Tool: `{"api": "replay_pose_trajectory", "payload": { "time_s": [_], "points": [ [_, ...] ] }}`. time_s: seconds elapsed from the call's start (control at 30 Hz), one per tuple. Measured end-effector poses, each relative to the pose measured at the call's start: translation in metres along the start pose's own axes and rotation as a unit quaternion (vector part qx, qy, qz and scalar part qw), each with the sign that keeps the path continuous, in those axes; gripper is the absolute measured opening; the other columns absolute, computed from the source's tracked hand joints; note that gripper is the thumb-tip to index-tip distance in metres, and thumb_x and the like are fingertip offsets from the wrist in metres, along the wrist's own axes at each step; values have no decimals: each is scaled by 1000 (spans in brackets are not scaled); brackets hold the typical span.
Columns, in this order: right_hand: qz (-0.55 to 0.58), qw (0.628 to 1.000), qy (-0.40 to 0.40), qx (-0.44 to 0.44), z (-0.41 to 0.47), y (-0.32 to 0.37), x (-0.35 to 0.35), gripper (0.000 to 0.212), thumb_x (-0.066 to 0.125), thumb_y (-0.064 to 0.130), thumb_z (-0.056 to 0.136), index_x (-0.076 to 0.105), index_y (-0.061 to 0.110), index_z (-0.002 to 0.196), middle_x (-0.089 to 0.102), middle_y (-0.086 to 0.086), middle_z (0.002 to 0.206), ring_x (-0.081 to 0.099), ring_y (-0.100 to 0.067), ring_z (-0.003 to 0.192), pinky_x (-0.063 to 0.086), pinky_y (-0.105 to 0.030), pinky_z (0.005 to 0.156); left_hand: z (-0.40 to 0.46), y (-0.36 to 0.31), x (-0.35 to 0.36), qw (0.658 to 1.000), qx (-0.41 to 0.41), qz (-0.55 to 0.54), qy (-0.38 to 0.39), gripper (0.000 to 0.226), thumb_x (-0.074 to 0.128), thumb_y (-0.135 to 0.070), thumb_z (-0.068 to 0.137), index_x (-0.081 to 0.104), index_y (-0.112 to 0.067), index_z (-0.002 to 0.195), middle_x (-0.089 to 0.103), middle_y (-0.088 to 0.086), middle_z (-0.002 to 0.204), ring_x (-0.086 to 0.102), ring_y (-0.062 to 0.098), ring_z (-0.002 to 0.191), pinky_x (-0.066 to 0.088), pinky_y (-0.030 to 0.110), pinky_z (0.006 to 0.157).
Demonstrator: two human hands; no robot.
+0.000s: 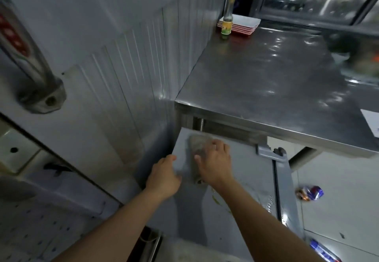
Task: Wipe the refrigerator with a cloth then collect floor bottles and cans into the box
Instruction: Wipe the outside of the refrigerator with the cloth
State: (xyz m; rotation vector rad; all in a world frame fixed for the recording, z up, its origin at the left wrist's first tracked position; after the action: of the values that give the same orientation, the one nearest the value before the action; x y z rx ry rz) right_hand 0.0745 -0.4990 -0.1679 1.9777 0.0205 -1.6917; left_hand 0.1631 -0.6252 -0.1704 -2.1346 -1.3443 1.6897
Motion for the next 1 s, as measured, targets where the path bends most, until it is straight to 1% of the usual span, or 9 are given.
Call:
{"api": "replay_pose_trajectory", "payload": {
  "time_s": [0.1,0.2,0.27,0.33,0.47,0.6,0.67,0.87,1.0],
  "points": [
    [8,999,29,-22,13,-14,23,56,43,35,96,29,17,146,17,-3,157,14,-26,142,19,-38,114,22,5,6,1000,-19,12,9,65,58,-21,86,29,-21,143,36,2,145,38,27,130,42,42,101],
    [-20,994,78,-80,24,-21,52,61,32,35,99,3,24,152,-7,2,160,-7,-18,148,4,-34,118,40,10,16,999,-37,0,15,51,60,-28,83,43,-18,129,46,4,132,47,28,117,46,44,94],
    [-42,992,54,-106,25,-16,71,64,32,32,97,-1,28,151,-12,0,159,-10,-20,147,0,-35,118,49,14,23,998,-43,-27,30,42,59,-29,82,48,-17,121,53,3,123,54,26,107,49,44,89],
    [-54,991,28,-122,30,-10,81,67,35,30,93,2,31,151,-9,-3,160,-8,-22,148,1,-37,118,56,19,25,997,-50,-45,46,45,62,-26,81,46,-19,122,55,1,121,56,23,105,50,44,89],
    [-48,989,44,-130,80,1,82,63,35,31,93,9,31,151,-2,-2,160,-3,-22,147,5,-40,119,65,27,25,992,-58,-72,85,58,67,-26,80,38,-23,130,54,-3,121,54,18,106,49,41,93],
    [-42,989,48,-132,122,15,82,55,37,32,93,25,32,146,19,0,155,16,-24,143,13,-46,116,68,32,30,989,-68,-101,81,64,69,-28,79,36,-28,134,52,-5,129,52,18,115,46,40,97],
    [-50,986,42,-151,122,15,82,52,39,30,92,31,31,143,22,1,154,20,-24,141,14,-46,115,68,34,30,988,-74,-113,73,65,71,-29,77,38,-30,133,53,-6,128,53,18,114,46,41,97],
    [-26,957,84,-275,69,6,79,55,38,25,87,39,31,141,19,8,157,7,-16,146,3,-36,116,55,34,27,987,-113,-103,52,47,72,-39,76,50,-21,113,60,-1,112,59,21,100,51,42,89],
    [-28,949,98,-297,51,1,82,57,39,27,85,39,34,141,20,8,157,8,-14,147,3,-39,117,53,31,24,986,-125,-96,49,44,71,-43,75,51,-18,106,61,4,108,60,24,96,51,44,87]
  ]
}}
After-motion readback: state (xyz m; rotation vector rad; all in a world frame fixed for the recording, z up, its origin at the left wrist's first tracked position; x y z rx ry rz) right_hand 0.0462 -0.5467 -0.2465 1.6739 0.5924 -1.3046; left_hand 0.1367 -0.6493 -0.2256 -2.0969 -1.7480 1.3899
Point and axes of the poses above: each hand's wrist, its own z-axis towards the middle knuckle, its own x-axis out of the palm, y = z × x, the point moved 1 cm from there along z, towards the middle knuckle
